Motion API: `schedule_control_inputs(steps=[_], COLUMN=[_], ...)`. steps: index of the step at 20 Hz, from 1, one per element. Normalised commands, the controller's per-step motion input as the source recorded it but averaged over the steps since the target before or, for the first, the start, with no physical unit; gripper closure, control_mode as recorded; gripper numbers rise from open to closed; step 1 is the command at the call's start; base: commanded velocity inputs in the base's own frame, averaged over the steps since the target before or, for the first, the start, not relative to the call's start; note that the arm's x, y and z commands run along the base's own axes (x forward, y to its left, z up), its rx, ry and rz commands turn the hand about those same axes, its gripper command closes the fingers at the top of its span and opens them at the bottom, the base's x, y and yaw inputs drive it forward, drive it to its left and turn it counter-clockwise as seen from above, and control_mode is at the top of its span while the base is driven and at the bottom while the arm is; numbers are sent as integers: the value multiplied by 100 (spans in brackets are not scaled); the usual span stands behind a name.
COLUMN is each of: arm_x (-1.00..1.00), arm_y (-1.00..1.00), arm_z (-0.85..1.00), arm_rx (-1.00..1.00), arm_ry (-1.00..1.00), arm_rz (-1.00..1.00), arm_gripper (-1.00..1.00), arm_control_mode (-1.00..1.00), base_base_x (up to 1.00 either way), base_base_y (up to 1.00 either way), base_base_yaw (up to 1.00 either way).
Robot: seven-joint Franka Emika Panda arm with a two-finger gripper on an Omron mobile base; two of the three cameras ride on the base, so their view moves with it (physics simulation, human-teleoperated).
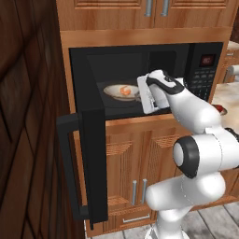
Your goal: Remove the mango from the bowl and place it on the small plate. Then place the bowl with only the shrimp in the microwave, close the door, and press the start button to microwave the shrimp.
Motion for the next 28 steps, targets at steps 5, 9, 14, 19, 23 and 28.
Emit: schedule_control_inputs(steps=[5,9,14,19,23,28], arm_x=[17,26,36,38,5,1], arm_y=[15,18,12,1,0,6], arm_z=[-23,-31,-38,-27,-1,0], arm_rx=[-1,-1,-1,0,0,0], arm_ry=[2,3,1,0,0,-3], arm_rz=[0,0,0,0,0,0], arm_gripper=[100,100,100,100,100,-100], arm_control_mode=[-100,-100,-100,-100,-100,-100], base_base_x=[0,0,0,0,0,0], base_base_y=[0,0,0,0,0,0], base_base_yaw=[0,0,0,0,0,0])
